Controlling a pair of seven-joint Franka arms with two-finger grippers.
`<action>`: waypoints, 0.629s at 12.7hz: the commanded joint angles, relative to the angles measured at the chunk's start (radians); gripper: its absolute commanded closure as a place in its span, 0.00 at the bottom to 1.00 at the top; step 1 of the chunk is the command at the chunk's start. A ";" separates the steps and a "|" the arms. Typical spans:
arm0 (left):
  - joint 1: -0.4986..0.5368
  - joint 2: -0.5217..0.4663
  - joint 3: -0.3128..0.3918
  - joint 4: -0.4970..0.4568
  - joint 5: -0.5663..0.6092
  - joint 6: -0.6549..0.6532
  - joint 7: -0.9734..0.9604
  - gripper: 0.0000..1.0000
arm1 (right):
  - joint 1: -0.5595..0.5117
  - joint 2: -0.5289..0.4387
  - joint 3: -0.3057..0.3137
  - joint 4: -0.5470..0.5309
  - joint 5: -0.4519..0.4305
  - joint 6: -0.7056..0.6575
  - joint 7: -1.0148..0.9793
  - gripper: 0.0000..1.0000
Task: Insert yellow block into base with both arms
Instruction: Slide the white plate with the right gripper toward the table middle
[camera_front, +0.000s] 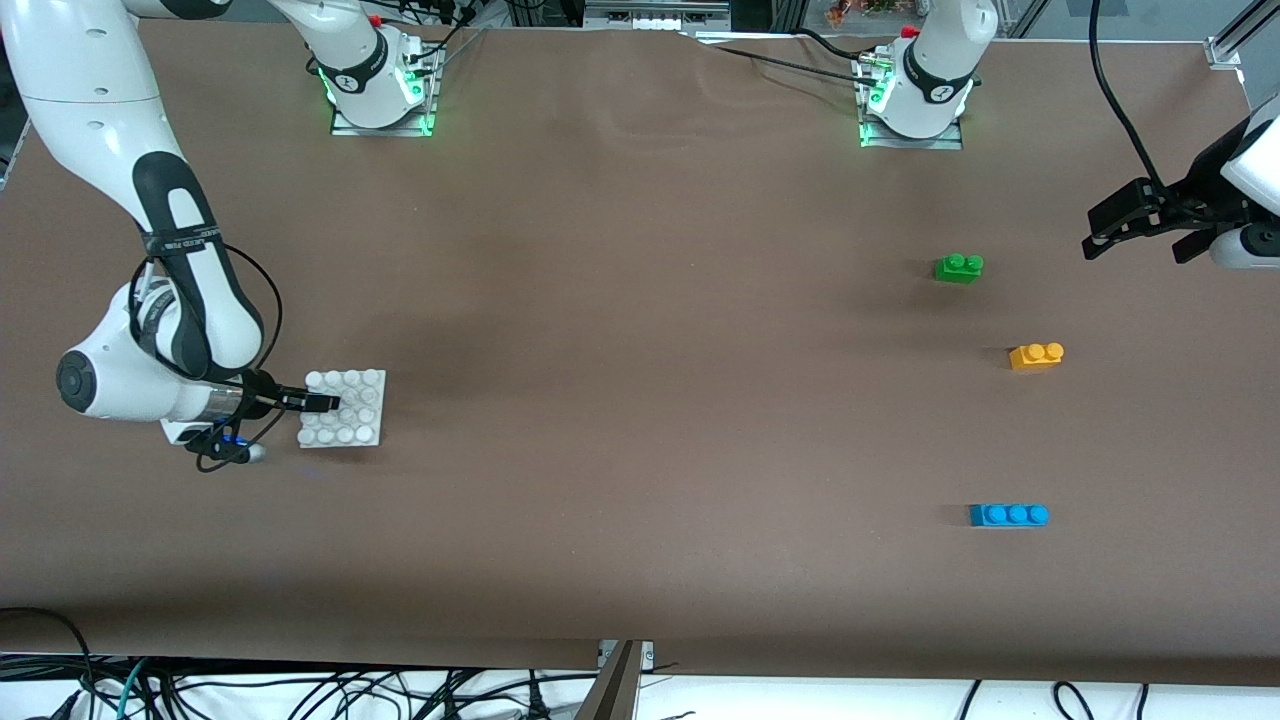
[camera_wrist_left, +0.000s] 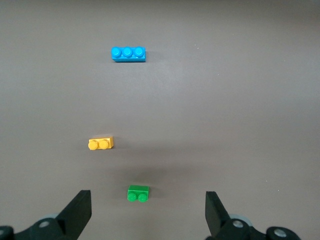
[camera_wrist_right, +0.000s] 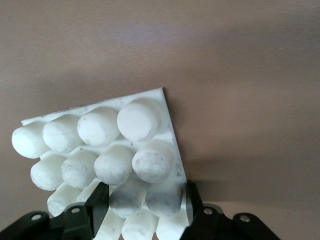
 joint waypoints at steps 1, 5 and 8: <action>-0.008 0.011 0.003 0.026 0.010 -0.015 -0.004 0.00 | 0.018 0.020 0.011 0.007 0.019 0.013 0.008 0.39; -0.008 0.011 0.003 0.026 0.010 -0.013 -0.004 0.00 | 0.056 0.020 0.011 0.019 0.016 0.011 0.042 0.38; -0.006 0.011 0.004 0.026 0.010 -0.015 -0.004 0.00 | 0.102 0.020 0.011 0.022 0.008 0.013 0.090 0.38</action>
